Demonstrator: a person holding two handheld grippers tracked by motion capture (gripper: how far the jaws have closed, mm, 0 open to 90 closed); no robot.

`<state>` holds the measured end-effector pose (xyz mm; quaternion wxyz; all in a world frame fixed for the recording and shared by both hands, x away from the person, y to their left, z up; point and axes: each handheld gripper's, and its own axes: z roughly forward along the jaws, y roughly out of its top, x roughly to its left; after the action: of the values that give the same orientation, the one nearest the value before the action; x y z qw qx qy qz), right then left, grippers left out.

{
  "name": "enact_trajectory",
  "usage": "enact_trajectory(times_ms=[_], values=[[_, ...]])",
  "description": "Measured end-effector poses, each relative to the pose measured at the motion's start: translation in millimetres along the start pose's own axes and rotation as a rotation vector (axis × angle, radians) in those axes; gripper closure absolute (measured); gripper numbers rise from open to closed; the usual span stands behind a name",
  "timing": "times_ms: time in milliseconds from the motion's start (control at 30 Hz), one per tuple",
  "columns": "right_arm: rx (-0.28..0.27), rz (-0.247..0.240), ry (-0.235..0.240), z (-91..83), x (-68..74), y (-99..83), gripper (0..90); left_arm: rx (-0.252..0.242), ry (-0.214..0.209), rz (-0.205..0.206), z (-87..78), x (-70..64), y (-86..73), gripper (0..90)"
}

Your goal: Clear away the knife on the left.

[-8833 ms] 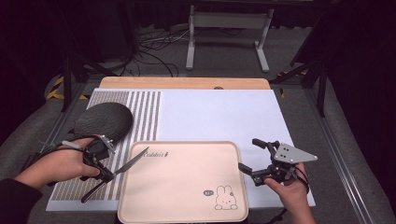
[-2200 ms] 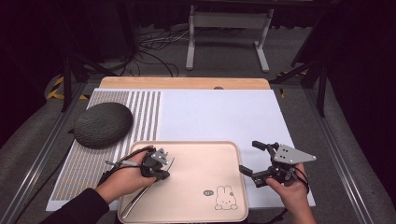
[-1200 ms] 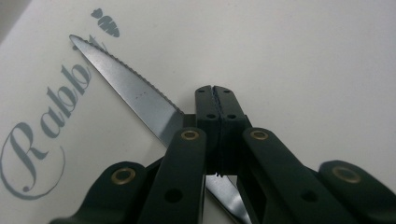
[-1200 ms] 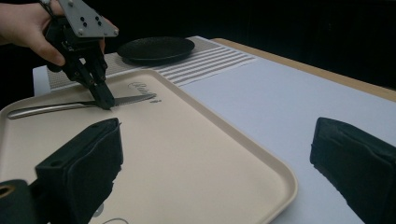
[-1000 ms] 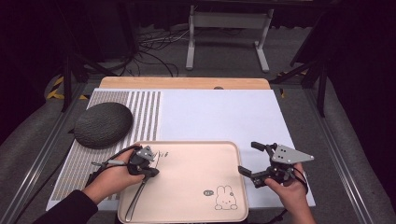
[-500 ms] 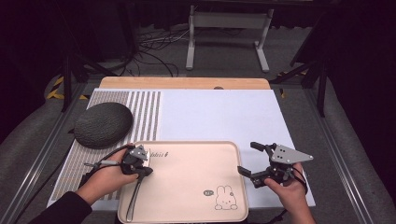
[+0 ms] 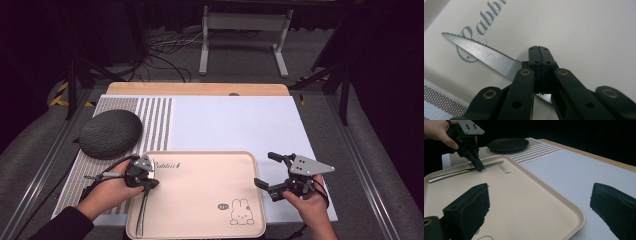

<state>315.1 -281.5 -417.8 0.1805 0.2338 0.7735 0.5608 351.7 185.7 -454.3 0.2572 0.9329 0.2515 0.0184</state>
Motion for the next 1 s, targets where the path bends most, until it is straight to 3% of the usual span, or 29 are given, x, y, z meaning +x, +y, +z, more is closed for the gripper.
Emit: enact_trajectory(times_ms=[333, 567, 733, 767, 800, 833, 933, 1000], values=[[0.002, 0.001, 0.001, 0.6, 0.0, -0.3, 3.4, 0.001, 0.007, -0.008, -2.0, 1.5, -3.0, 88.8], [0.003, 0.001, 0.001, 0.8, -0.2, -0.5, 3.4, -0.014, -0.016, -0.016, -2.6, 0.1, -1.5, 77.4], [0.002, 0.001, 0.002, 0.8, -0.3, -0.6, 3.4, -0.081, -0.016, -0.018, -7.2, -3.0, 1.3, 54.5], [0.001, 0.001, 0.002, 0.7, -0.4, -0.7, 3.4, -0.111, -0.014, -0.022, -9.2, -3.5, 2.8, 47.0], [0.0, 0.002, 0.001, 0.5, -0.5, -0.7, 3.4, -0.111, -0.014, -0.022, -9.2, -3.5, 2.8, 38.8], [0.0, 0.002, 0.001, 0.5, -0.5, -0.7, 3.4, -0.137, -0.009, -0.024, -11.1, -4.1, 3.8, 38.8], [-0.004, 0.005, -0.001, 0.2, -0.4, -0.4, 3.4, -0.192, 0.004, -0.012, -18.5, -5.2, 6.6, 22.4], [-0.004, 0.005, -0.001, 0.2, -0.1, -0.4, 3.4, -0.218, 0.019, 0.001, -24.3, -5.9, 7.9, 20.8]])
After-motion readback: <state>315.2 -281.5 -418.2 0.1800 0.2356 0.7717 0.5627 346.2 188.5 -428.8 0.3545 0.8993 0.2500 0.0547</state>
